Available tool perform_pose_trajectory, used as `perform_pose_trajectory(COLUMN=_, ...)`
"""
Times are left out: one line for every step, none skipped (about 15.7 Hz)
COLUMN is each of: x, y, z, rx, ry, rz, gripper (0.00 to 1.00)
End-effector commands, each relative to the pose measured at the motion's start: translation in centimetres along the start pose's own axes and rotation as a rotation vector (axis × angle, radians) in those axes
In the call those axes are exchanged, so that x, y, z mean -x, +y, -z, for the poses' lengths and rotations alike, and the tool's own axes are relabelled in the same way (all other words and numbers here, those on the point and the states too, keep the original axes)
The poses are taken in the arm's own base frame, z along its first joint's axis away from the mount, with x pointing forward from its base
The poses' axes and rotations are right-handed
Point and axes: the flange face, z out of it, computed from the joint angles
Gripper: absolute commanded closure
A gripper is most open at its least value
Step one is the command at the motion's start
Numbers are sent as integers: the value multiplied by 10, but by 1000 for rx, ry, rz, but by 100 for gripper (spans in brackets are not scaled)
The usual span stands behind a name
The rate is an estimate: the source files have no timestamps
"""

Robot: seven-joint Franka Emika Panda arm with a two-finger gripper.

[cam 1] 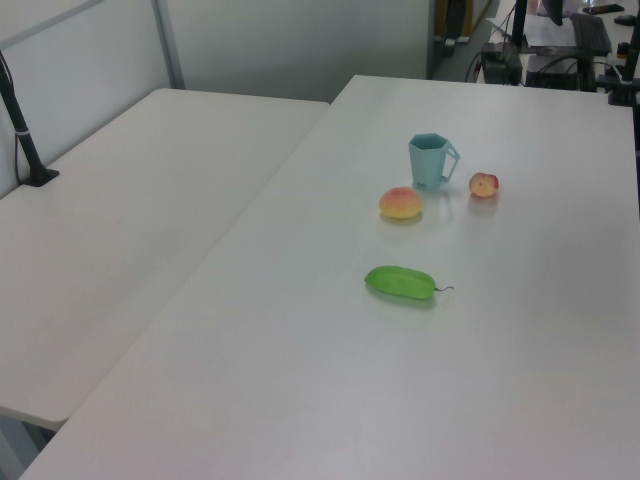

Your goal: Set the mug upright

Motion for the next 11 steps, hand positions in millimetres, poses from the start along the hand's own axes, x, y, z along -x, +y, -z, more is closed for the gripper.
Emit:
perform_pose_trajectory(x=13, y=-57, z=29, rx=-76, ry=-35, rz=-125, gripper=0)
perform_pose_trajectory(x=18, y=-70, z=35, rx=-87, ry=-57, rz=-171, gripper=0)
perform_pose_trajectory(x=24, y=-83, z=46, rx=-94, ry=-58, rz=-215, gripper=0)
perform_pose_trajectory(x=31, y=-97, z=54, rx=-103, ry=-59, rz=-269, gripper=0)
perform_pose_trajectory(x=38, y=-106, z=63, rx=-109, ry=-58, rz=-342, gripper=0)
perform_pose_trajectory(x=46, y=-115, z=70, rx=-115, ry=-63, rz=-420, gripper=0)
perform_pose_trajectory(x=51, y=-131, z=73, rx=-118, ry=-86, rz=-472, gripper=0)
perform_pose_trajectory(x=56, y=-145, z=77, rx=-111, ry=-105, rz=-483, gripper=0)
perform_pose_trajectory(x=62, y=-157, z=76, rx=-110, ry=-129, rz=-467, gripper=0)
perform_pose_trajectory(x=69, y=-166, z=75, rx=-110, ry=-141, rz=-446, gripper=0)
perform_pose_trajectory(x=73, y=-174, z=71, rx=-113, ry=-142, rz=-414, gripper=0)
